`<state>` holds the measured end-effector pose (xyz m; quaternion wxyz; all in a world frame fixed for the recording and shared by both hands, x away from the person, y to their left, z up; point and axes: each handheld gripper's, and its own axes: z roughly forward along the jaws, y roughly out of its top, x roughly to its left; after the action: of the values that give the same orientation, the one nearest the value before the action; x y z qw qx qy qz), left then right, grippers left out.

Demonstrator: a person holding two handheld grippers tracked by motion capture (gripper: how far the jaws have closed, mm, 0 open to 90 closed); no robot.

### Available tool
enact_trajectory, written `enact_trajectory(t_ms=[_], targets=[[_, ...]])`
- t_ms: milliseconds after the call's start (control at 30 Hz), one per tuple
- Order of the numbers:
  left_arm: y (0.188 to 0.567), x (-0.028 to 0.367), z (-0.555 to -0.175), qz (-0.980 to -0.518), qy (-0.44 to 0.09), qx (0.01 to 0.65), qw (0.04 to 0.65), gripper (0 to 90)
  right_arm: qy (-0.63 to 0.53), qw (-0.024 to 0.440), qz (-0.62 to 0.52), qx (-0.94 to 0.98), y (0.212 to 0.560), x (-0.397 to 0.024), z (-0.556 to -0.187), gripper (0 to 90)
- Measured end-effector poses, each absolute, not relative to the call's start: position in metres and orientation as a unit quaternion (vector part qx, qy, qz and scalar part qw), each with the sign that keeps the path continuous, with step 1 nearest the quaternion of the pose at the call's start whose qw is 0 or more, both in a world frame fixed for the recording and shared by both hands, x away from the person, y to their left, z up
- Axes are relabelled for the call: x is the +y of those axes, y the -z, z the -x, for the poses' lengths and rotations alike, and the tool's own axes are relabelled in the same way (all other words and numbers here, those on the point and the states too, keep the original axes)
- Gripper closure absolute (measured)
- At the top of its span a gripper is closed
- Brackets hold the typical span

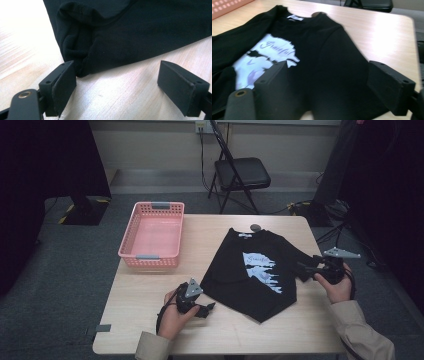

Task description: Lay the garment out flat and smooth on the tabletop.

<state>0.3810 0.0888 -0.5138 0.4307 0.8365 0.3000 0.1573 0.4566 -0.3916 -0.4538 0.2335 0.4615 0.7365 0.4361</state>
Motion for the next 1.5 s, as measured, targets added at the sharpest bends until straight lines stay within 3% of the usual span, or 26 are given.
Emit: enact_trajectory(t_ms=[933,1500], targets=[[0.514,0.089,-0.381,-0.836,-0.158,0.301,0.431,15.1,-0.412,0.174,-0.417,0.792,0.491,-0.364,-0.405,12.1],[0.514,0.089,-0.381,-0.836,-0.158,0.301,0.431,15.1,-0.380,0.175,-0.394,0.818,0.499,-0.357,-0.387,12.2]])
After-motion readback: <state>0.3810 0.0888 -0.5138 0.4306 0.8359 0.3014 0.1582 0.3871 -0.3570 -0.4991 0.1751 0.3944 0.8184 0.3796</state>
